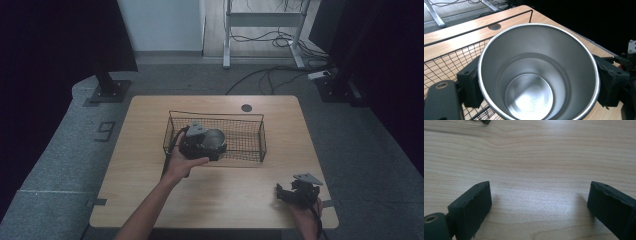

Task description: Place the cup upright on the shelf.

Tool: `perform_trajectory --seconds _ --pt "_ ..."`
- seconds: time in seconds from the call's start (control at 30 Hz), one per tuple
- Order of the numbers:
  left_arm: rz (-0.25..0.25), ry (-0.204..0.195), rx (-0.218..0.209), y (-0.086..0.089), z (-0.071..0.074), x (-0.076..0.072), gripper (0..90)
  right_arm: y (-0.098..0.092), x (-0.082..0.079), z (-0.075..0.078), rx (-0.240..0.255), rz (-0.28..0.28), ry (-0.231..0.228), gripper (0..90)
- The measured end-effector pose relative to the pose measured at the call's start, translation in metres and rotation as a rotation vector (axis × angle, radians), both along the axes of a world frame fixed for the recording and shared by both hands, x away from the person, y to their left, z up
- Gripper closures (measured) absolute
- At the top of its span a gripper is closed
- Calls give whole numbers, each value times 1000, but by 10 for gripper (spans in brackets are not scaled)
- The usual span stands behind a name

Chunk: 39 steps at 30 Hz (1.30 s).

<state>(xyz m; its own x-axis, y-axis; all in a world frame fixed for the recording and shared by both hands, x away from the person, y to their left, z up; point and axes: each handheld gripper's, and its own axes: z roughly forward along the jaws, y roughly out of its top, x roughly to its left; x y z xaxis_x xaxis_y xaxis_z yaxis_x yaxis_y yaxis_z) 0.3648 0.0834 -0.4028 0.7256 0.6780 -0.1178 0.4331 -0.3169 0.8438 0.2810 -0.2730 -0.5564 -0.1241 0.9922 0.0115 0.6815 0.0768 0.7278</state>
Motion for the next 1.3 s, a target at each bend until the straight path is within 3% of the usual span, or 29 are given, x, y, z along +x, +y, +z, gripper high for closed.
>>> perform_trajectory --seconds 0.43,1.3 --pt "10 -5 -1 0 5 9 148 0 0 0 0 0 0 54" --pt "36 -1 38 -7 7 34 147 0 0 0 0 0 -1 55"
